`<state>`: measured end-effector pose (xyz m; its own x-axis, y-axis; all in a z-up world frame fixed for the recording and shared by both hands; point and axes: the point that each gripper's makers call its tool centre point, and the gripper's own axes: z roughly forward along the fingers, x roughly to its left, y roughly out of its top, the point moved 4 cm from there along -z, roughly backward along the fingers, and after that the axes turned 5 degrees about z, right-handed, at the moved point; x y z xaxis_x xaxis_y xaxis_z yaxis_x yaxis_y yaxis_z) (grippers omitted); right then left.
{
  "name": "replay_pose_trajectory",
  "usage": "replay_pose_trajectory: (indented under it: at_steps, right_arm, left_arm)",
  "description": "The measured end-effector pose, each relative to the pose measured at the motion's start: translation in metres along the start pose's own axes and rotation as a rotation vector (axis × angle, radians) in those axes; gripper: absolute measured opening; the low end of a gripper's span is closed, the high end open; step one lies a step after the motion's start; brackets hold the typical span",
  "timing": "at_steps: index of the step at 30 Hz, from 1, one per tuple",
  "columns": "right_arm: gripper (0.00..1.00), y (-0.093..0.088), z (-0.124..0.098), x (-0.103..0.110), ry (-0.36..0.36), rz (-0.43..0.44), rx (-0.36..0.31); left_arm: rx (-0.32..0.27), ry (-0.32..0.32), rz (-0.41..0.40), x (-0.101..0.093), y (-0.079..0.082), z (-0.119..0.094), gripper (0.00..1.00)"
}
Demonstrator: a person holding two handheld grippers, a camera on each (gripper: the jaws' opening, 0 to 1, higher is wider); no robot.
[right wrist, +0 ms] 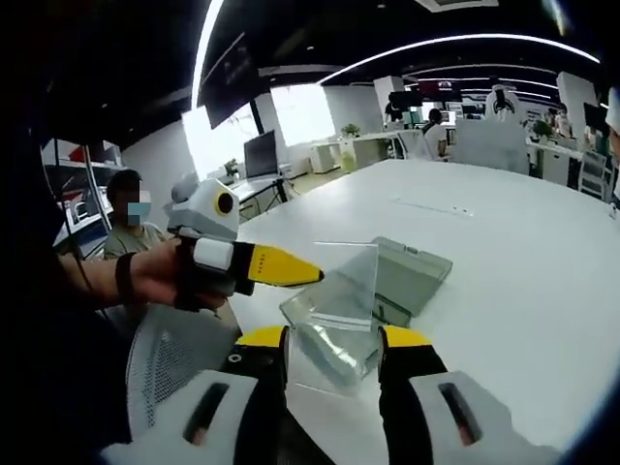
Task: Insert the divider into the dual guide fixture by aligning both edges with the guide slots and pushing it downward to the bottom, including one-sided entry, uneven engagement, binding, and posture correction.
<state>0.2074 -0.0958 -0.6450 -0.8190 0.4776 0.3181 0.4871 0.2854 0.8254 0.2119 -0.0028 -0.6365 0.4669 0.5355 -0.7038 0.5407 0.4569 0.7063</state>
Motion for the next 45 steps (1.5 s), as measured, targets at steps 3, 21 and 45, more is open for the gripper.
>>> replay_pose_trajectory:
  at_steps: [3,21,45]
  right_arm:
    - [0.33,0.0,0.0,0.002,0.035,0.055,-0.025]
    - [0.18,-0.006,-0.002,0.01,0.18,0.24,-0.051]
    - [0.11,0.003,-0.003,0.018,0.288,0.402,-0.139]
  left_arm:
    - [0.003,-0.014,-0.001,-0.002,0.0,0.001,0.0]
    - [-0.012,-0.065,-0.032,-0.005,0.002,-0.001,0.0]
    - [-0.079,-0.135,-0.123,-0.011,0.007,-0.006,0.0]
